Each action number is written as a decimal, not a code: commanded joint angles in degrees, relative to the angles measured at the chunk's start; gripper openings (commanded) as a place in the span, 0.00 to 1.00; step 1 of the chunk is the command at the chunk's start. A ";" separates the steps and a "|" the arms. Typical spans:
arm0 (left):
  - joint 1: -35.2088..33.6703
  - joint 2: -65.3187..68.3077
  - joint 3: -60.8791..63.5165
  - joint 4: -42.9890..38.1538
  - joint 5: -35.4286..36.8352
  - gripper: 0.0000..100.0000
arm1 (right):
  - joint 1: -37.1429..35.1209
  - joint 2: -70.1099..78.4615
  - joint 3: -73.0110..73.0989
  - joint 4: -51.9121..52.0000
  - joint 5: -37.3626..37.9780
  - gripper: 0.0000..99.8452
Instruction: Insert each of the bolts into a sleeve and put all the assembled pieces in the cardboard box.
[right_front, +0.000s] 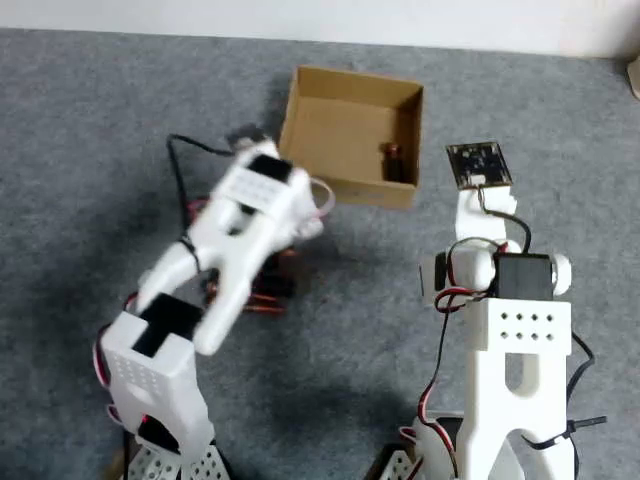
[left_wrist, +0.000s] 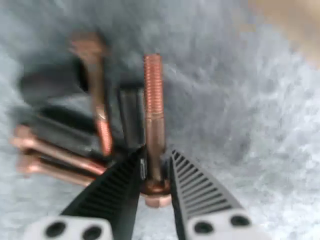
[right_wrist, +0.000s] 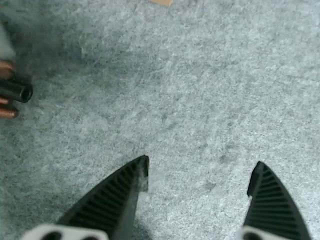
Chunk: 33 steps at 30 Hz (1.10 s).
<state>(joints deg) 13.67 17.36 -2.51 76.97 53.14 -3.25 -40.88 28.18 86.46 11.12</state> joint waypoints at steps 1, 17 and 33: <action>-7.69 -1.19 -9.36 6.77 -3.60 0.00 | 1.19 -1.19 -0.13 -1.27 -0.09 0.30; -31.34 -0.48 3.82 -3.08 -26.73 0.00 | 6.99 -1.19 -0.13 -1.45 3.52 0.30; -37.49 -0.75 4.62 -4.57 -135.47 0.00 | 7.08 -1.19 1.19 -1.71 3.52 0.30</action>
<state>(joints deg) -22.99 17.45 2.77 72.75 -74.42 3.16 -40.88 28.26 86.46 14.02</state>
